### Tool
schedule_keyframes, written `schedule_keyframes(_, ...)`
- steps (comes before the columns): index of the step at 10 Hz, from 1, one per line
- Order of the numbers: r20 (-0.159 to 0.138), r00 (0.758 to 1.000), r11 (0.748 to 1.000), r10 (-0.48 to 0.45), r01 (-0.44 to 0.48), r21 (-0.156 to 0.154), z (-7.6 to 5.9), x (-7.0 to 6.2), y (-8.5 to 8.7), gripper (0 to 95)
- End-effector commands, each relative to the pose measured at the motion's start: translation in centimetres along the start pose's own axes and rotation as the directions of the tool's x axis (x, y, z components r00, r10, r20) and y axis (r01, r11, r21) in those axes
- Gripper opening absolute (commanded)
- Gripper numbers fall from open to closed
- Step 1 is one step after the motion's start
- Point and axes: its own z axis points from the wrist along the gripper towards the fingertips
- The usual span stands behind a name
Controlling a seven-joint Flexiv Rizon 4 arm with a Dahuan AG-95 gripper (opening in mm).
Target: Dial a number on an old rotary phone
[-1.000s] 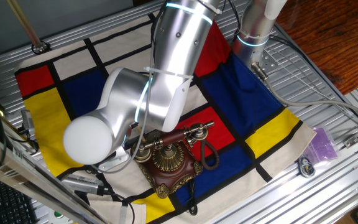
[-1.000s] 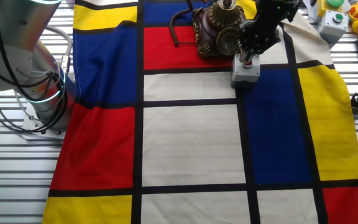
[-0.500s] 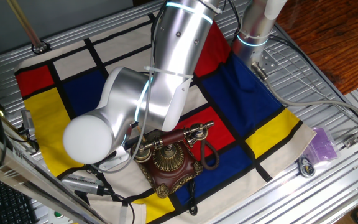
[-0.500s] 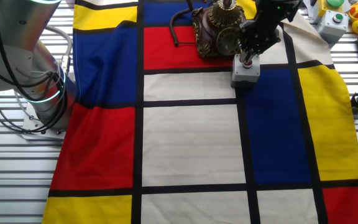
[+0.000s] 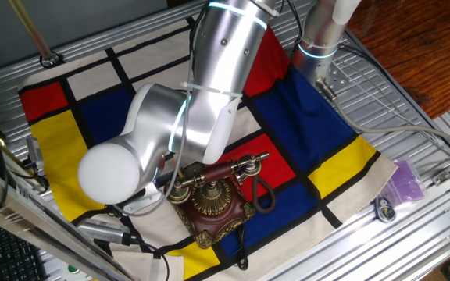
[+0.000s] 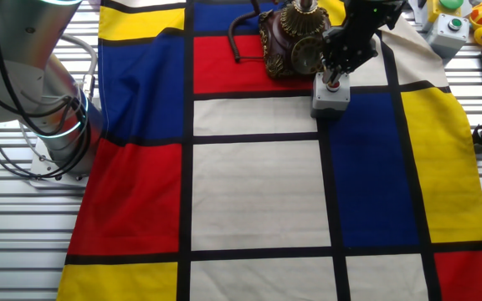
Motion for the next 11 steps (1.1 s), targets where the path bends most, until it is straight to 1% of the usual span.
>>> schedule_keyframes(1,-0.002,1.0,1.0,0.001,-0.001,0.001,-0.03,0.02,0.03,0.0)
schedule_keyframes(7,-0.006,1.0,1.0,0.01,-0.01,0.0,-0.13,0.03,0.09,0.0)
schedule_keyframes(11,-0.003,1.0,1.0,0.018,-0.018,0.0,-0.16,0.04,0.12,0.0)
